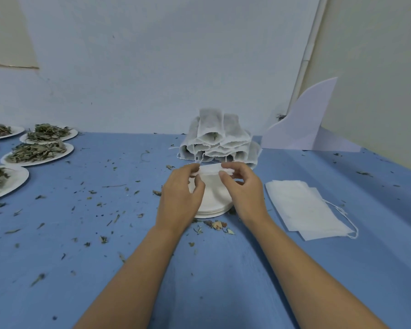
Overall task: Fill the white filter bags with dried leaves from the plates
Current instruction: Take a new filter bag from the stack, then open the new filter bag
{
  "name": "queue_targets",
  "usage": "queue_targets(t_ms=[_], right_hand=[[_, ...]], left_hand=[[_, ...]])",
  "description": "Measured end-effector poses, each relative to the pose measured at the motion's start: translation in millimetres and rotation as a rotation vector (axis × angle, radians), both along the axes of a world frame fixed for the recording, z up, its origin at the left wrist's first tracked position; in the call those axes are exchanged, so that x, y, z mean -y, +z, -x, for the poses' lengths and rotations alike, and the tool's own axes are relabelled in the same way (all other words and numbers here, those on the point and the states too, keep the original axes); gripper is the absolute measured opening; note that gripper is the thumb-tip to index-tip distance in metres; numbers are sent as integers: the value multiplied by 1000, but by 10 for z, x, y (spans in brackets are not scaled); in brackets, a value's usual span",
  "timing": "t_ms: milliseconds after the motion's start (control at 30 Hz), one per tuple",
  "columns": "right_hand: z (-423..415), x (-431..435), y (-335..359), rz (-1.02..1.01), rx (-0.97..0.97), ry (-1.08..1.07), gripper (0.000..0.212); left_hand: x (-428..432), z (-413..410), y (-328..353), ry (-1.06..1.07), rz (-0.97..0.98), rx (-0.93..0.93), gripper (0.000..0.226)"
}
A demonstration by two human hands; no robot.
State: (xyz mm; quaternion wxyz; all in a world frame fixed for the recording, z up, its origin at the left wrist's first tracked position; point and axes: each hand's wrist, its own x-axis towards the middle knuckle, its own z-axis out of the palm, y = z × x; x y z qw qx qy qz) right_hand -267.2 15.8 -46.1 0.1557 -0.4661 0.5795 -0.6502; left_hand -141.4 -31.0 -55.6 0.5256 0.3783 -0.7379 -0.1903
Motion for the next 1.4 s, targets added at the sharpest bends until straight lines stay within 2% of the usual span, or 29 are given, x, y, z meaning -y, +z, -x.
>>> queue_targets(t_ms=[267,400,467,600,800,900,1000,1100,1200,1300,1400], right_hand=[[-5,9,-19,-63,-40,-19,24],[-27,33,-20,-44,-28,-77,5],[-36,44,-33,-42,-99,-95,2],[-46,60,-64,-88,-308,-139,17],[-74,85,25,-8,-69,-169,11],[-113,68,68,17,-56,-129,10],[-117,41,77,6,-77,-85,20],[-95,30,49,1,-114,-124,24],[-74,52,21,-11,-230,-215,18],[-27,79,8,-32,-307,-294,7],[39,73,46,-43,-208,-300,13]], left_hand=[[-16,21,-12,22,40,-23,23],[-5,23,-29,47,44,29,26],[4,21,-41,68,39,67,25],[15,17,0,110,22,-2,15],[51,-4,59,91,-65,-15,24],[24,29,79,91,-73,1,27],[42,11,77,151,-97,10,22],[75,-26,91,211,-201,-32,21],[73,8,170,176,-405,-217,16],[61,65,299,-12,-649,-440,4],[39,48,426,-305,-818,-433,5]])
